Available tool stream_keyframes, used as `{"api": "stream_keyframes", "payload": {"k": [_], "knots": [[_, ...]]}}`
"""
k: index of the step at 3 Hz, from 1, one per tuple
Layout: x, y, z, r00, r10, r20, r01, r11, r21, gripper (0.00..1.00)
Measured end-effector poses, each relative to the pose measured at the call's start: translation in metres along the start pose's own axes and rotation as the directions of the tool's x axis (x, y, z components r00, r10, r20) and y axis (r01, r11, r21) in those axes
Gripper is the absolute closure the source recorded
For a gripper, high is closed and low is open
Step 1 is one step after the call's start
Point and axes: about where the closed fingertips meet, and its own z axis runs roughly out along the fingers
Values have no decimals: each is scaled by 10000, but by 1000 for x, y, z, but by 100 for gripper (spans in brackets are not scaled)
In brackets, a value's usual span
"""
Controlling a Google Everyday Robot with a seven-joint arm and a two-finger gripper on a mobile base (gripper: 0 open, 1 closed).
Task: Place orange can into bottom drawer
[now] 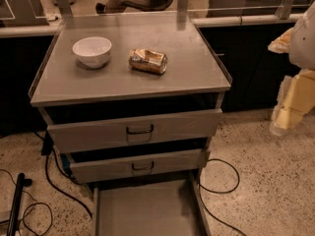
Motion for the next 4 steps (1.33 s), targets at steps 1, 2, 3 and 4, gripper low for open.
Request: {"api": "stream_keyframes", "payload": {"k": [1, 2, 3, 4], "knots": [[-2, -1, 0, 10000, -10, 91, 10, 10000, 31, 0], [-21, -12, 0, 9969, -97, 782, 77, 9996, 253, 0], [-43, -30, 3, 9846, 150, 1744, -239, 9985, 489, 0], [-72, -53, 12, 9587, 614, 2776, -821, 9946, 634, 0]]}}
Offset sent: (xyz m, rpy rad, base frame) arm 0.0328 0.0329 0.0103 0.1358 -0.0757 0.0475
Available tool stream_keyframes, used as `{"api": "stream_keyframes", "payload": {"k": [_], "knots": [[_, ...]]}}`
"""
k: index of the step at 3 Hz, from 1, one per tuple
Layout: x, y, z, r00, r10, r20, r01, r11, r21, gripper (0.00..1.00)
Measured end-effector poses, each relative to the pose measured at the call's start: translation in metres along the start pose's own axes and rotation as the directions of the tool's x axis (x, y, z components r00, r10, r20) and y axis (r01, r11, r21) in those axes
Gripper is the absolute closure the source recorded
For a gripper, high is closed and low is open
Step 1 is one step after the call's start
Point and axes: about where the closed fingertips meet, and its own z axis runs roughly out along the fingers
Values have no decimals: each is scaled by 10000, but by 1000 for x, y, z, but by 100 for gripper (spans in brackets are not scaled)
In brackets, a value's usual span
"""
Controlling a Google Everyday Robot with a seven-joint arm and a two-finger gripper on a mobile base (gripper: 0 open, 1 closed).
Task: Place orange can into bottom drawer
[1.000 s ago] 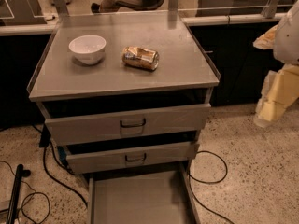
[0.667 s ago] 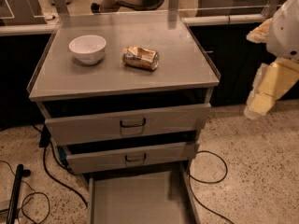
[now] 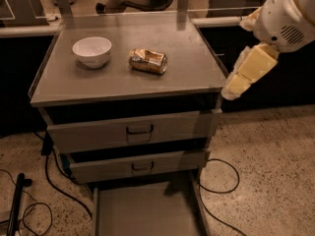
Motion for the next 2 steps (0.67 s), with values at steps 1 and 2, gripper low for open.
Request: {"api": "stream_keyframes", "payload": {"k": [1, 2], "knots": [[-28, -5, 29, 9992, 135, 382, -134, 9999, -36, 0], [-28, -5, 29, 9992, 130, 378, -129, 9999, -26, 0]]}}
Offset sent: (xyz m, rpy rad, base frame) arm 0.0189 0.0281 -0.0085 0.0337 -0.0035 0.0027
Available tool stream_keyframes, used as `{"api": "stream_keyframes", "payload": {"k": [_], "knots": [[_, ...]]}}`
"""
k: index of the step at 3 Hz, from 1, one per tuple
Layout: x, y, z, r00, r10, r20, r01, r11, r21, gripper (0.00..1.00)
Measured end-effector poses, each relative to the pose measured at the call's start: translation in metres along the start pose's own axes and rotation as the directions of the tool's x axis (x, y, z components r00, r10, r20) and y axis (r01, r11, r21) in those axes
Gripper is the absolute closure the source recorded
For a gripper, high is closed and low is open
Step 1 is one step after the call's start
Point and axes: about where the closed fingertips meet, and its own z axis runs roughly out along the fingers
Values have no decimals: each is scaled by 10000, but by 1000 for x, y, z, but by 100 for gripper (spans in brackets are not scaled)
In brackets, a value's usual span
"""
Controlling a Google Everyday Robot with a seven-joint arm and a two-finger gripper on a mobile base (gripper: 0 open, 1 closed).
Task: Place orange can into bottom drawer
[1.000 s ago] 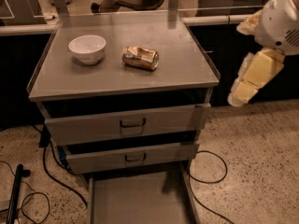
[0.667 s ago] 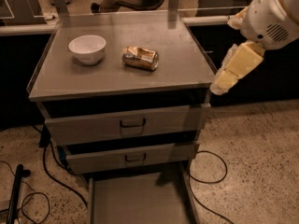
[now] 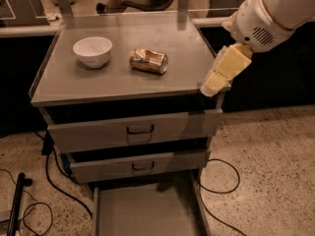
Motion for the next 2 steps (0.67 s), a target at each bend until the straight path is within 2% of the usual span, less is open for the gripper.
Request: {"api": "stream_keyframes", "payload": {"k": [1, 2], "knots": [[-15, -7, 13, 9986, -253, 463, 252, 9997, 17, 0], [-42, -16, 40, 9896, -707, 1255, 730, 9972, -133, 0]]}}
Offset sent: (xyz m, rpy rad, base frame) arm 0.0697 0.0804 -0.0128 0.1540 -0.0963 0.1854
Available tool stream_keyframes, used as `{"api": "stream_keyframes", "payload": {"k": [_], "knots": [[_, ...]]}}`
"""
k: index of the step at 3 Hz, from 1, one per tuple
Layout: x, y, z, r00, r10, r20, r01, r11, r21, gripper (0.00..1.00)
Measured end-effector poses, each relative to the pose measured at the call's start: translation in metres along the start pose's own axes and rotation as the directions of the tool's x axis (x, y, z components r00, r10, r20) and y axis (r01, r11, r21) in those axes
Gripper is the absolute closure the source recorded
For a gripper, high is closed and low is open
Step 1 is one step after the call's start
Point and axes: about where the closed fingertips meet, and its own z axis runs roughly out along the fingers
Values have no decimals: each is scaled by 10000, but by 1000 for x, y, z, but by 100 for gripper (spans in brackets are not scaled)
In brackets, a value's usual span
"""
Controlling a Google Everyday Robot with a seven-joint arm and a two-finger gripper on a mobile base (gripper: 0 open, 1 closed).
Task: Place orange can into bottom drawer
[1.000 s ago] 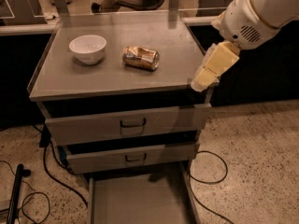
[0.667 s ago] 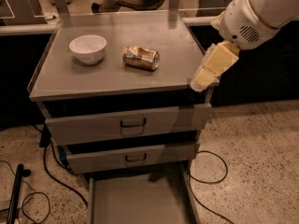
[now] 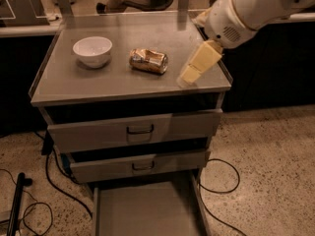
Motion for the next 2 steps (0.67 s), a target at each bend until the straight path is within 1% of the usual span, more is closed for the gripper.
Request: {"api": "stream_keyframes", "payload": {"k": [1, 2], "knots": [[-22, -10, 30, 9977, -380, 560, 399, 9987, -328, 0], [-39, -18, 60, 9950, -563, 828, 617, 9960, -641, 0]]}}
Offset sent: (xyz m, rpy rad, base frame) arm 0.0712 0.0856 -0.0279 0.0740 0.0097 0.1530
